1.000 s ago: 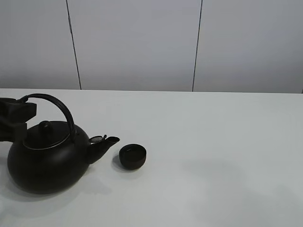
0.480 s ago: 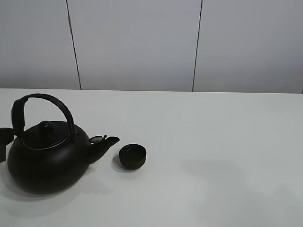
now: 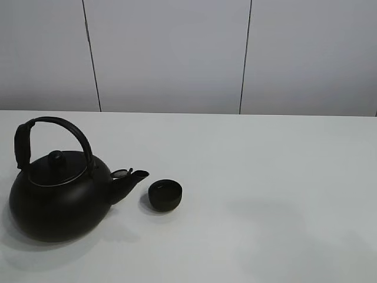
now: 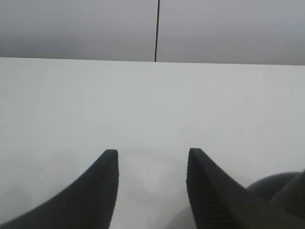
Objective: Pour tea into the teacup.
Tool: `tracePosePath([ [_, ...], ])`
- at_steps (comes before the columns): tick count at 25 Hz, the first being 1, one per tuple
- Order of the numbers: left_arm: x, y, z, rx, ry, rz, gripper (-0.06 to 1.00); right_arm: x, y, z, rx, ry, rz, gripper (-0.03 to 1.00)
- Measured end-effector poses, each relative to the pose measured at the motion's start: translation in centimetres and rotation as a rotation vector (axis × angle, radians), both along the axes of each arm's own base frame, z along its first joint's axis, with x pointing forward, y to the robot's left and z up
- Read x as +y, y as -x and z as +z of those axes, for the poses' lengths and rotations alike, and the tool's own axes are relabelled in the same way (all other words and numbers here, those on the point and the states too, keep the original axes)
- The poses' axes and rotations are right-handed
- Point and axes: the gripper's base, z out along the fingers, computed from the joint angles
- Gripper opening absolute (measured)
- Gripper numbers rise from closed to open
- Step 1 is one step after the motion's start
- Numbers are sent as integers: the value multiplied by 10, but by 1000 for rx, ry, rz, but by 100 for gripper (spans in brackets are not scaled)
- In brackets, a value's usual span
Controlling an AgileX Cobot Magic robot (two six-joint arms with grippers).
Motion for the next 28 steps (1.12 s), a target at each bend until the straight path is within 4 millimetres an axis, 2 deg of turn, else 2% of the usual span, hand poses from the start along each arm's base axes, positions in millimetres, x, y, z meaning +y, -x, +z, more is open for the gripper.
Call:
tracePosePath([
  [4, 1, -26, 9, 24, 72, -49, 34, 0, 0, 0, 0, 0, 0, 51],
  [6, -3, -41, 22, 35, 97, -79, 34, 0, 0, 0, 0, 0, 0, 51],
  [10, -1, -64, 70, 59, 112, -47, 34, 0, 0, 0, 0, 0, 0, 51],
  [14, -5, -72, 132, 107, 123, 21, 34, 0, 0, 0, 0, 0, 0, 51],
  [17, -4, -72, 163, 147, 126, 73, 34, 0, 0, 0, 0, 0, 0, 51],
  [20, 9, -74, 170, 193, 118, 136, 34, 0, 0, 0, 1, 0, 0, 51],
  [28, 82, -66, 167, 232, 63, 333, 34, 0, 0, 0, 1, 0, 0, 51],
])
